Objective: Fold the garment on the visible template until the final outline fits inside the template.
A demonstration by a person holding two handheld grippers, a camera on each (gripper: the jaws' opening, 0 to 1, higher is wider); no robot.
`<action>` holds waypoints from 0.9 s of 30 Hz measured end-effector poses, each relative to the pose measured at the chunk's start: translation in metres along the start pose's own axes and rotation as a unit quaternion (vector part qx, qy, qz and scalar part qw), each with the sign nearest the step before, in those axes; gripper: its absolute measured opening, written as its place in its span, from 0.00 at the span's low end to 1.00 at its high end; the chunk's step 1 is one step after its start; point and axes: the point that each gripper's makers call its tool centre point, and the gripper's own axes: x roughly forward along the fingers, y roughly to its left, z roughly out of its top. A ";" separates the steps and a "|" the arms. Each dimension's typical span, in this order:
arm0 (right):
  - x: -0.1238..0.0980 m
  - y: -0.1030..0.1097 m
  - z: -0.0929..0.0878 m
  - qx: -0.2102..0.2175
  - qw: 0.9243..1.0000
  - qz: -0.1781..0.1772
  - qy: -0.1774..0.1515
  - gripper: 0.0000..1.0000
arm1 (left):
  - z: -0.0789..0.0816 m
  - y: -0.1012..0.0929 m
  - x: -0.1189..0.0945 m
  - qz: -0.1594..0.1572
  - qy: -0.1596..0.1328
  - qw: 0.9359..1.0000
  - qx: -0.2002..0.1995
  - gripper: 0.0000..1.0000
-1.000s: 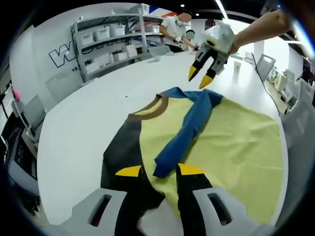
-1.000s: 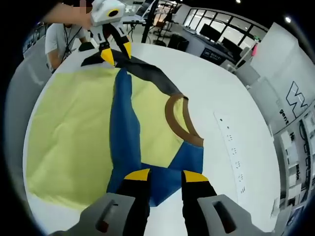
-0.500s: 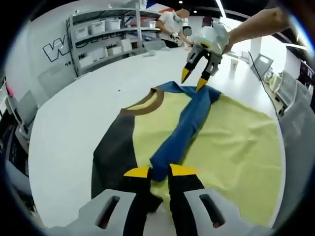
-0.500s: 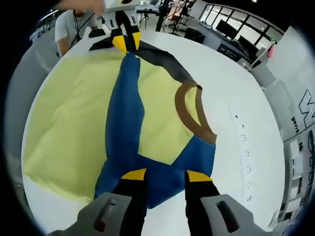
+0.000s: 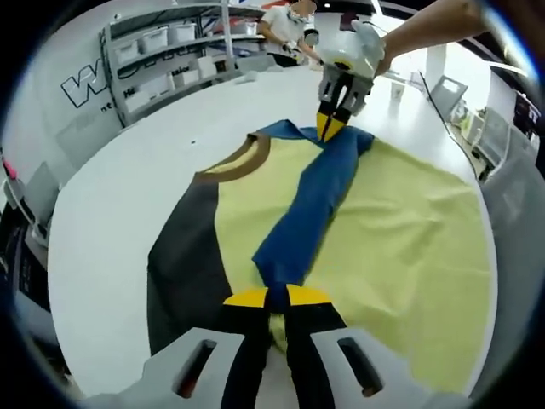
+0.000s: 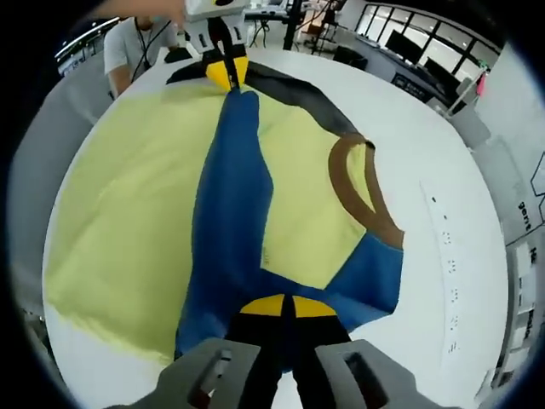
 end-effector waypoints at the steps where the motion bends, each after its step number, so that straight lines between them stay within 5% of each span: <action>1: -0.002 0.000 0.000 -0.002 1.000 -0.001 0.001 0.00 | 0.001 -0.001 -0.001 0.000 -0.002 1.000 -0.002 0.05; 13: -0.038 -0.021 0.001 0.011 0.998 -0.053 -0.019 0.00 | 0.014 -0.018 -0.027 -0.001 -0.020 1.000 0.009 0.04; 27: -0.059 -0.039 0.005 0.023 0.994 -0.101 -0.033 0.00 | 0.038 0.002 -0.059 0.025 -0.035 0.999 0.020 0.04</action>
